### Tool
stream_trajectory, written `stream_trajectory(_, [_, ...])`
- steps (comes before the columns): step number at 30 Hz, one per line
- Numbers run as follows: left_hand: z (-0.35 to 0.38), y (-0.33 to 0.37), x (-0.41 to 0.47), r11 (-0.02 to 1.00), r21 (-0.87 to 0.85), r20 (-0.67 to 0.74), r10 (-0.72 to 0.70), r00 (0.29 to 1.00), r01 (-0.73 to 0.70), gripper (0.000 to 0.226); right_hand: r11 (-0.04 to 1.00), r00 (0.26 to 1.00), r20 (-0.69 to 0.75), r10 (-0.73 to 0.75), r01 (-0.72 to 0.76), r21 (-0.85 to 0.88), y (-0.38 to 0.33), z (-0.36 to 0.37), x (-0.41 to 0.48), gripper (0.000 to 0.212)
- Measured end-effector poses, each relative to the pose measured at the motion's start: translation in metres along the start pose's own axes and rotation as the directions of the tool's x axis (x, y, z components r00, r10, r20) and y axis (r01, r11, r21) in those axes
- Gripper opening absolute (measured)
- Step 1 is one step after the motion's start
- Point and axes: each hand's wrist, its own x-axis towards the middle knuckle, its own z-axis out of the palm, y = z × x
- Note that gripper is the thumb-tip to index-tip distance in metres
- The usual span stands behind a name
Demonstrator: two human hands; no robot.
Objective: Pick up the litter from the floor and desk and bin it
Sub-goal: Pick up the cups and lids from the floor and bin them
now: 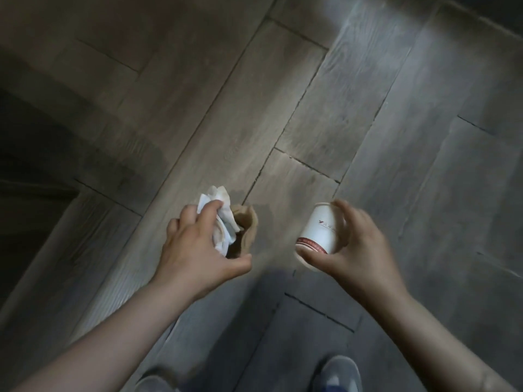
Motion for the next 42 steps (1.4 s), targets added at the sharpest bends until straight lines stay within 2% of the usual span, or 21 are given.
stream_trajectory(7, [-0.103, 0.068, -0.071, 0.999, 0.047, 0.009, 0.012, 1.0, -0.012, 0.095, 0.986, 0.991, -0.064, 0.115, -0.106, 0.128, -0.068, -0.098, -0.065, 0.091])
stream_trajectory(11, [-0.191, 0.133, -0.114, 0.995, 0.057, -0.007, 0.076, 0.997, -0.076, 0.095, 0.983, 0.987, -0.106, 0.123, -0.106, 0.151, -0.122, -0.196, -0.1, 0.091])
stream_trajectory(17, [-0.332, 0.263, -0.197, 0.978, 0.067, -0.048, 0.202, 0.978, -0.198, 0.094, 0.976, 0.962, -0.242, 0.126, -0.077, 0.201, -0.209, -0.367, -0.163, 0.09])
stream_trajectory(22, [-0.433, 0.378, -0.274, 0.942, 0.026, -0.13, 0.336, 0.933, -0.336, 0.094, 0.972, 0.892, -0.442, 0.096, 0.012, 0.234, -0.265, -0.513, -0.224, 0.07])
stream_trajectory(25, [-0.478, 0.443, -0.325, 0.899, -0.008, -0.173, 0.431, 0.886, -0.438, 0.094, 0.963, 0.81, -0.58, 0.083, 0.084, 0.256, -0.288, -0.601, -0.266, 0.064])
stream_trajectory(29, [-0.519, 0.532, -0.393, 0.785, -0.041, -0.204, 0.599, 0.775, -0.618, 0.098, 0.964, 0.659, -0.744, 0.108, 0.112, 0.24, -0.294, -0.698, -0.339, 0.062])
stream_trajectory(32, [-0.537, 0.595, -0.439, 0.65, -0.063, -0.209, 0.733, 0.647, -0.757, 0.098, 0.97, 0.514, -0.844, 0.152, 0.085, 0.227, -0.29, -0.75, -0.4, 0.065])
stream_trajectory(36, [-0.544, 0.66, -0.497, 0.426, -0.043, -0.184, 0.886, 0.426, -0.904, 0.097, 0.965, 0.314, -0.918, 0.244, 0.019, 0.263, -0.289, -0.789, -0.479, 0.068])
stream_trajectory(39, [-0.537, 0.683, -0.542, 0.234, -0.116, -0.13, 0.96, 0.248, -0.965, 0.097, 0.955, 0.135, -0.945, 0.297, -0.046, 0.293, -0.299, -0.789, -0.545, 0.075])
stream_trajectory(42, [-0.525, 0.687, -0.594, 0.059, -0.25, -0.046, 0.996, 0.073, -0.966, 0.094, 0.919, -0.031, -0.93, 0.366, -0.148, 0.366, -0.314, -0.762, -0.617, 0.083])
